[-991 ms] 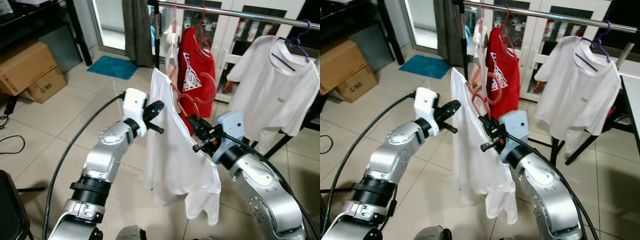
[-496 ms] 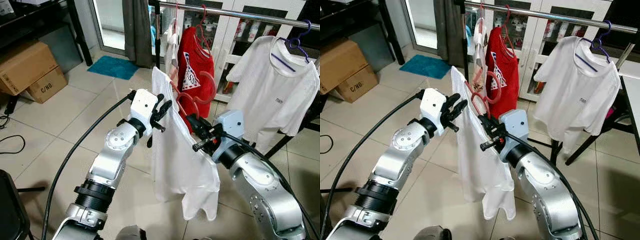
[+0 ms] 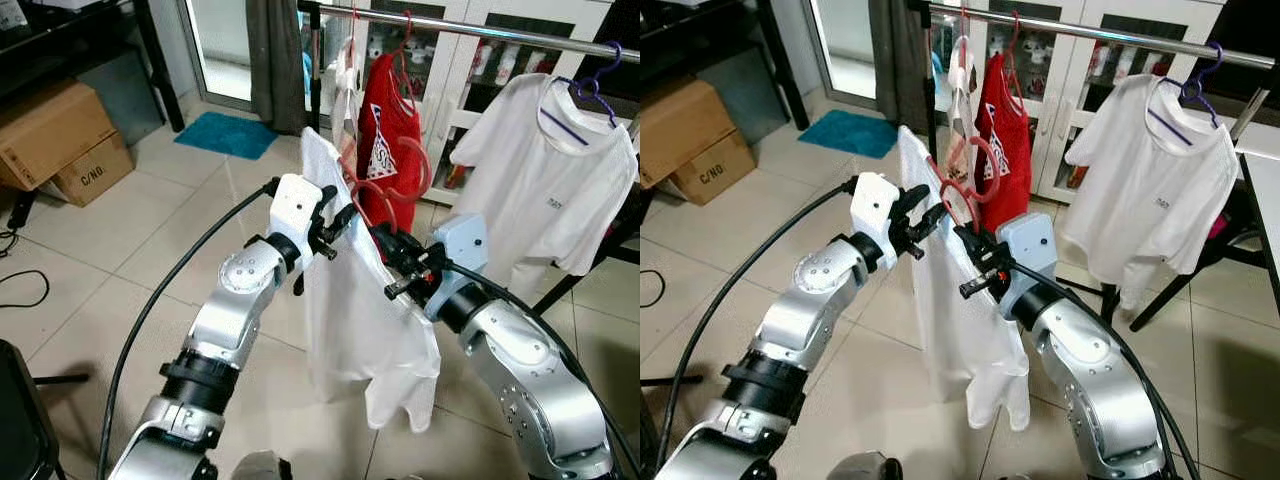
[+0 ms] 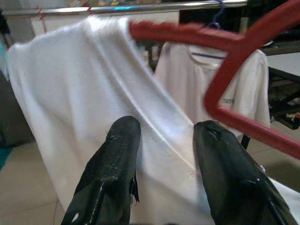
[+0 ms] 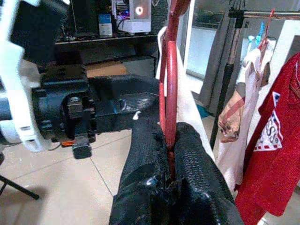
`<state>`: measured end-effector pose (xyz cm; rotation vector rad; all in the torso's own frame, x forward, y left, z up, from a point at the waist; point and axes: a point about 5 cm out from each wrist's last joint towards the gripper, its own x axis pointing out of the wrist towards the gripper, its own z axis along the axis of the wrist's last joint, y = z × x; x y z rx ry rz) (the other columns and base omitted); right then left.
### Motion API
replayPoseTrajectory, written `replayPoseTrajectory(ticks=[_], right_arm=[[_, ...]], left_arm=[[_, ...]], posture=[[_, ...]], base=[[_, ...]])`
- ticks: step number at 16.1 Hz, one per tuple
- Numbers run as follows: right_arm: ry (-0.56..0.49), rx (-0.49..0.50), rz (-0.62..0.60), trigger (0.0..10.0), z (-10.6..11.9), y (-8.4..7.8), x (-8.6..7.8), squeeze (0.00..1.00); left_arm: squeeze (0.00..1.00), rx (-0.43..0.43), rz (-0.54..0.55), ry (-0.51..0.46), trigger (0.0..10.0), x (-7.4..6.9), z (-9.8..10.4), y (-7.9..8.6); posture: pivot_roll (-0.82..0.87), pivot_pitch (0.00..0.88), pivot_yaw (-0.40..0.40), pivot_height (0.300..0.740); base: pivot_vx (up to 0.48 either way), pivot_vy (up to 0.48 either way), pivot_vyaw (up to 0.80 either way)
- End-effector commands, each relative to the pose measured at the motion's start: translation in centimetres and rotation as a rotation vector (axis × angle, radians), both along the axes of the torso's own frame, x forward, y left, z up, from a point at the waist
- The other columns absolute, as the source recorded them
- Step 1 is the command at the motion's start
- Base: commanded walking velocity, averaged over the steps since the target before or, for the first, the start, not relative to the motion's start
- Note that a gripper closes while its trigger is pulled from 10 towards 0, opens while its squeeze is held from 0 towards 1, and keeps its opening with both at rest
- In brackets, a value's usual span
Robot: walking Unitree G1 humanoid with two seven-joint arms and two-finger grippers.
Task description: Hang hanger
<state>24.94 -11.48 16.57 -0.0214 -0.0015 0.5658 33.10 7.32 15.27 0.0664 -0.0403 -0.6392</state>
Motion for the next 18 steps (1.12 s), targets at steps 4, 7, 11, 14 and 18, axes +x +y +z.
replayPoseTrajectory(ticks=[4,7,11,14,18], right_arm=[[-0.061,0.023,0.009,0.0,1.23,-0.03,0.02,0.00],[-0.062,0.026,0.010,0.0,1.31,-0.02,0.12,0.00],[-0.063,0.028,0.011,0.0,1.31,0.00,0.21,0.00],[-0.062,0.026,0.012,0.0,1.31,-0.08,0.22,0.00],[-0.064,0.025,0.012,0.0,1.37,-0.13,0.27,0.00]], left_arm=[[0.00,0.011,0.041,0.030,3.5,0.89,0.05,0.62],[0.00,0.019,0.042,0.031,0.0,1.11,0.03,0.68],[0.00,0.033,0.029,0.020,0.0,1.09,-0.04,0.63],[0.00,0.022,0.038,0.026,0.0,1.14,-0.12,0.77],[0.00,-0.006,0.050,0.043,0.0,1.23,-0.20,1.04]], posture=[[0.08,0.001,0.024,0.740],[0.08,0.000,0.021,0.740],[0.08,0.000,0.018,0.740],[0.07,0.000,0.015,0.740],[0.07,0.000,0.015,0.740]], base=[[0.000,0.000,0.00],[0.000,0.000,0.00],[0.000,0.000,0.00],[0.000,0.000,0.00],[0.000,0.000,0.00]])
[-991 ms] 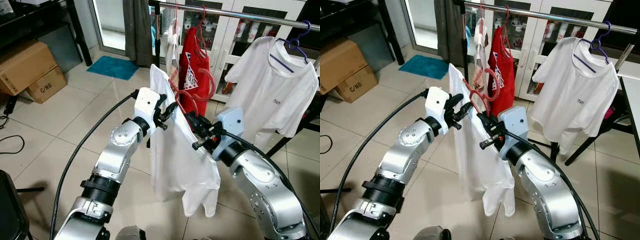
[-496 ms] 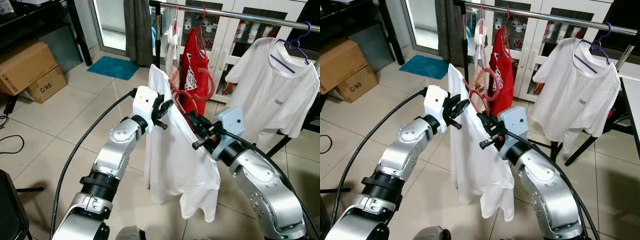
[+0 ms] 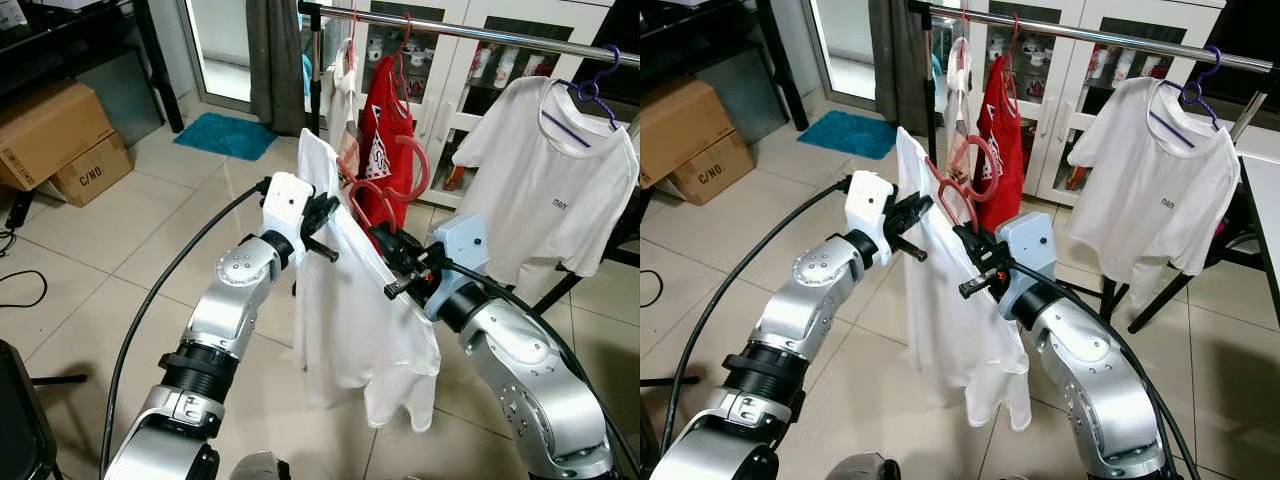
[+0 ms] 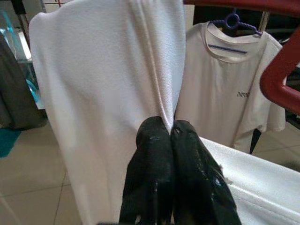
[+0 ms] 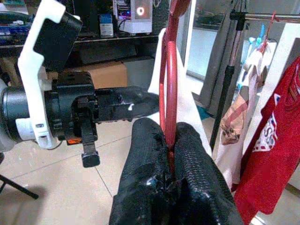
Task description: Hang hanger
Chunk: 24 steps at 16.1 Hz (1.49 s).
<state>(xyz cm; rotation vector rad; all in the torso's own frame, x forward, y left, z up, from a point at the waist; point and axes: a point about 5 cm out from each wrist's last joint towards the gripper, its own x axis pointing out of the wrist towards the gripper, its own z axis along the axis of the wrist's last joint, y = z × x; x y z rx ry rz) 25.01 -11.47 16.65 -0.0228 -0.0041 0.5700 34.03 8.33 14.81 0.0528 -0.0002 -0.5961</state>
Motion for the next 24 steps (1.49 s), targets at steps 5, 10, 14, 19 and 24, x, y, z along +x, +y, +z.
replayPoseTrajectory(ticks=[5,10,14,19,24], right_arm=[[0.103,-0.158,-0.005,0.0,-2.2,-1.4,-0.3,0.00],[0.257,-0.256,0.094,0.0,-5.0,-4.5,-3.1,0.00],[0.239,-0.094,0.289,0.0,-2.8,-4.9,-4.9,0.00],[0.215,0.055,0.352,0.0,-1.8,-4.5,-5.2,0.00],[0.149,0.252,-0.123,0.0,-1.4,-3.0,0.8,0.00]], left_arm=[[0.00,-0.044,0.093,-0.098,0.0,0.4,2.2,2.0],[0.00,0.031,0.186,-0.188,0.0,1.0,6.2,6.8],[0.00,0.124,0.505,-0.131,0.0,3.4,7.0,13.9],[0.00,0.111,0.540,-0.030,0.0,4.1,4.8,15.3],[0.00,0.042,-0.135,0.031,0.0,-0.7,2.1,3.0]], posture=[[0.06,0.004,0.028,0.740],[0.05,0.012,0.038,0.740],[0.07,0.002,0.041,0.740],[0.07,0.000,0.041,0.740],[0.09,0.012,0.062,0.740]], base=[[0.000,0.000,0.00],[0.000,0.000,0.00],[0.000,0.000,0.00],[0.000,0.000,0.00],[0.000,0.000,0.00]])
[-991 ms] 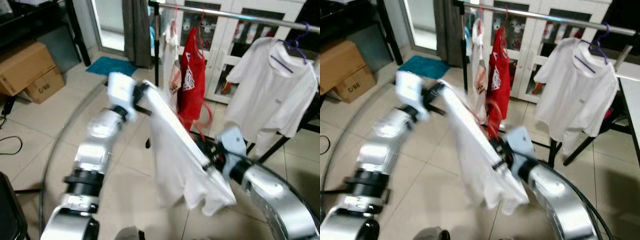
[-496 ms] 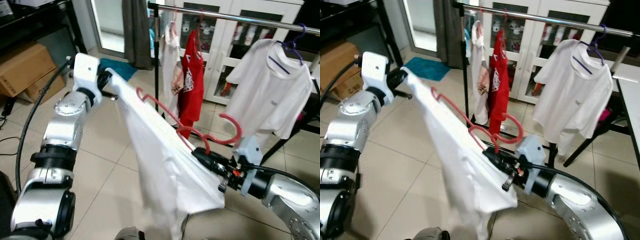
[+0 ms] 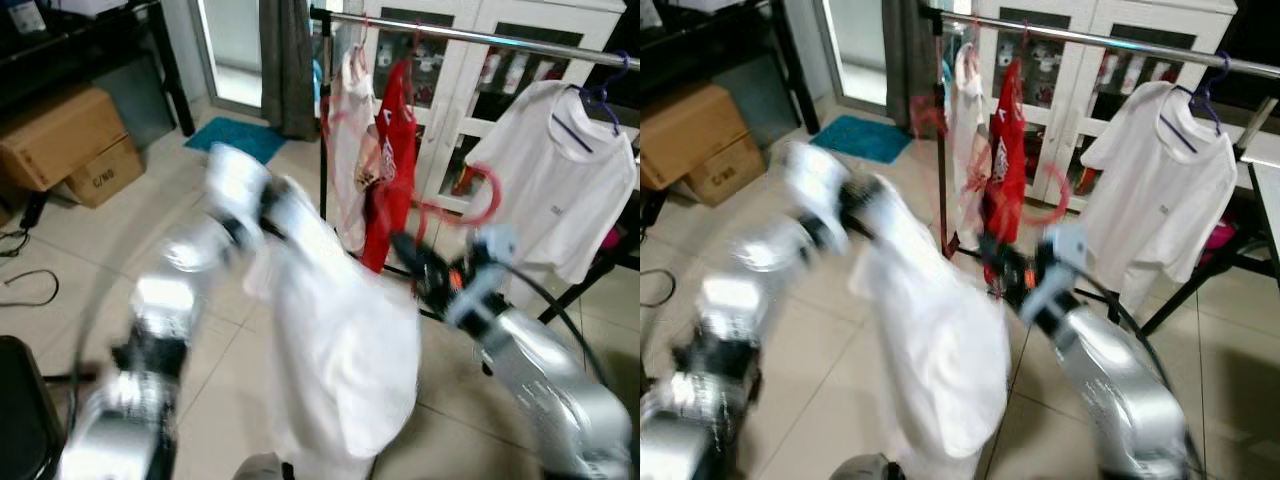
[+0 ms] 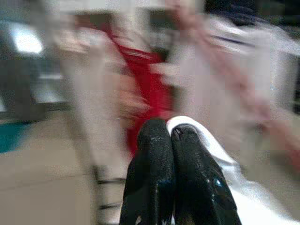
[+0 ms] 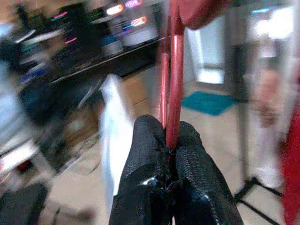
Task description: Hang hanger
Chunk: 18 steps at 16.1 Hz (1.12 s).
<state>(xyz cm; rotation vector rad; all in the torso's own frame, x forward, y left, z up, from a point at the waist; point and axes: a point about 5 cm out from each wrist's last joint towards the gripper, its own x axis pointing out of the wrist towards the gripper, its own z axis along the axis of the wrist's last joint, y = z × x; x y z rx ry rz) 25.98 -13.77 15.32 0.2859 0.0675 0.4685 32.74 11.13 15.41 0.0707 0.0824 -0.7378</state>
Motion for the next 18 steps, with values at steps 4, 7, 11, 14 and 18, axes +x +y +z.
replayPoseTrajectory(ticks=[4,7,11,14,18], right_arm=[[0.048,0.001,-0.356,0.0,-1.0,-2.9,2.0,0.00],[0.114,-0.090,-0.356,10.0,-2.0,-3.7,1.5,0.00],[0.153,-0.169,-0.377,10.0,-3.1,-3.6,-0.7,0.00],[0.128,-0.136,-0.396,10.0,-2.7,-3.9,-1.2,0.00],[0.084,-0.086,-0.429,10.0,-1.3,-3.4,-1.2,0.00]], left_arm=[[0.00,-0.038,-0.117,0.006,0.0,-3.8,0.9,-0.8],[0.00,-0.041,0.189,0.003,0.0,-3.4,0.3,2.3],[0.00,-0.151,0.430,0.112,1.5,-5.3,-1.3,4.6],[0.00,-0.136,0.502,0.105,10.0,-5.6,-1.3,3.9],[0.00,-0.137,0.572,0.030,10.0,-5.3,-1.3,4.0]], posture=[[0.12,0.027,0.029,0.740],[0.15,0.061,0.014,0.740],[0.10,0.073,-0.004,0.740],[0.12,0.089,-0.011,0.740],[0.08,0.068,-0.004,0.740]], base=[[0.000,0.000,0.00],[0.000,0.000,0.00],[0.000,0.000,-0.53],[0.000,0.000,-0.80],[0.000,0.000,-0.80]])
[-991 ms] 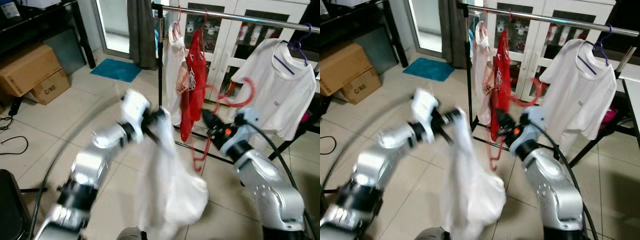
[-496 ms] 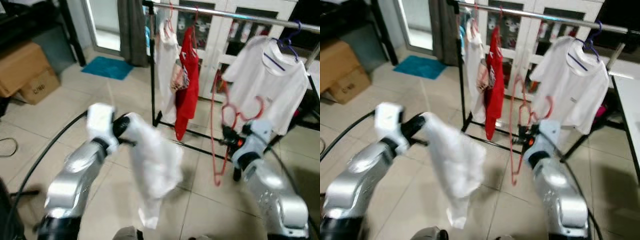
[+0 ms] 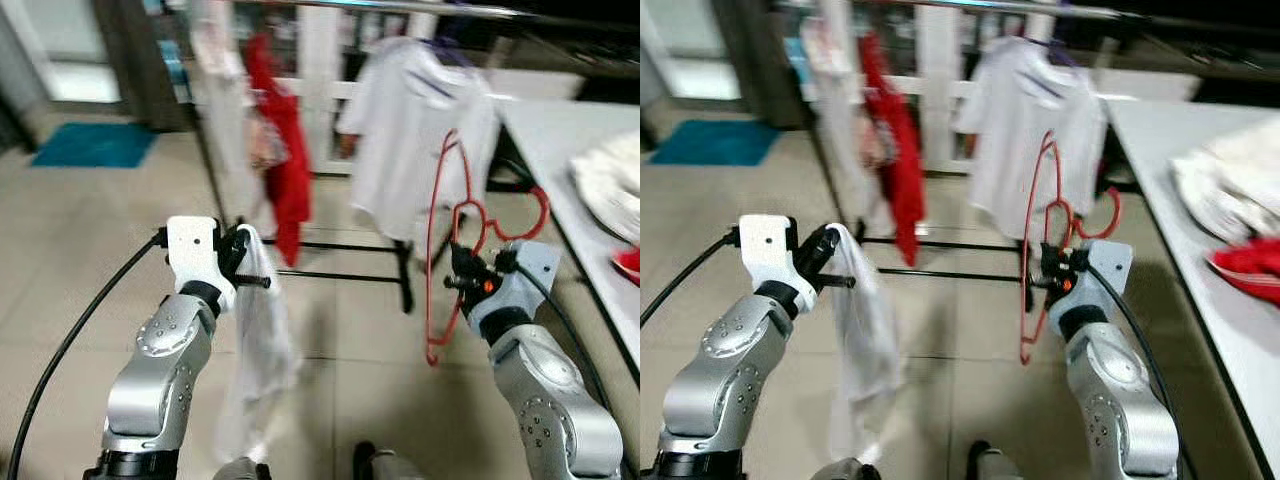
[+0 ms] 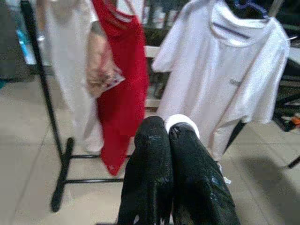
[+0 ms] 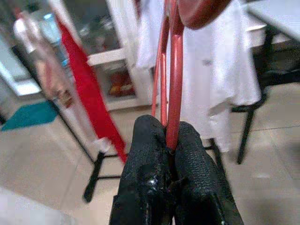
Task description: Hang hanger
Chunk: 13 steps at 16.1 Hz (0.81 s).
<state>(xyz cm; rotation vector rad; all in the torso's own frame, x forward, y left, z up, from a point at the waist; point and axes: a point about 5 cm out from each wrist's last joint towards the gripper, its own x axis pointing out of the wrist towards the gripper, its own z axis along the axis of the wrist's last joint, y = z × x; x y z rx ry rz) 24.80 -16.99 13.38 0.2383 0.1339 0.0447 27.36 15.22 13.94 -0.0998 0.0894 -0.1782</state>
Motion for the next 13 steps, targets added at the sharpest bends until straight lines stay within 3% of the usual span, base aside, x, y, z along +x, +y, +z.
replayPoseTrajectory(ticks=[1,4,7,9,11,13], right_arm=[[-0.047,-0.020,-0.035,10.0,0.8,-0.3,0.0,0.00],[-0.054,0.128,-0.020,10.0,1.0,0.5,0.3,0.00],[-0.088,0.146,-0.025,10.0,1.4,0.5,0.3,0.00],[-0.100,0.197,-0.050,10.0,1.3,0.3,0.2,0.00],[-0.091,0.250,-0.040,10.0,1.2,0.7,0.4,0.00],[-0.079,0.219,-0.001,10.0,1.3,1.1,0.7,0.00]], left_arm=[[0.00,-0.001,0.009,-0.017,10.0,0.2,0.2,-0.3],[0.00,0.014,0.049,-0.061,10.0,0.5,1.3,-1.2],[0.00,-0.003,0.042,-0.018,10.0,0.4,0.7,-1.2],[0.00,0.035,0.001,0.033,10.0,0.5,0.3,-1.6],[0.00,-0.021,-0.034,0.000,10.0,0.3,1.0,-2.2],[0.00,0.006,-0.054,0.002,10.0,0.0,0.9,-2.2]], posture=[[0.09,0.065,-0.008,0.740],[0.12,0.079,-0.007,0.740],[0.09,0.064,-0.001,0.740],[0.09,0.058,-0.004,0.740],[0.13,0.068,-0.006,0.740],[0.13,0.071,0.001,0.740]], base=[[0.000,0.000,-0.80],[0.000,0.000,-0.80],[0.000,0.000,-0.80],[0.000,0.000,-0.80],[0.000,0.000,-0.80],[0.000,0.000,-0.80]])
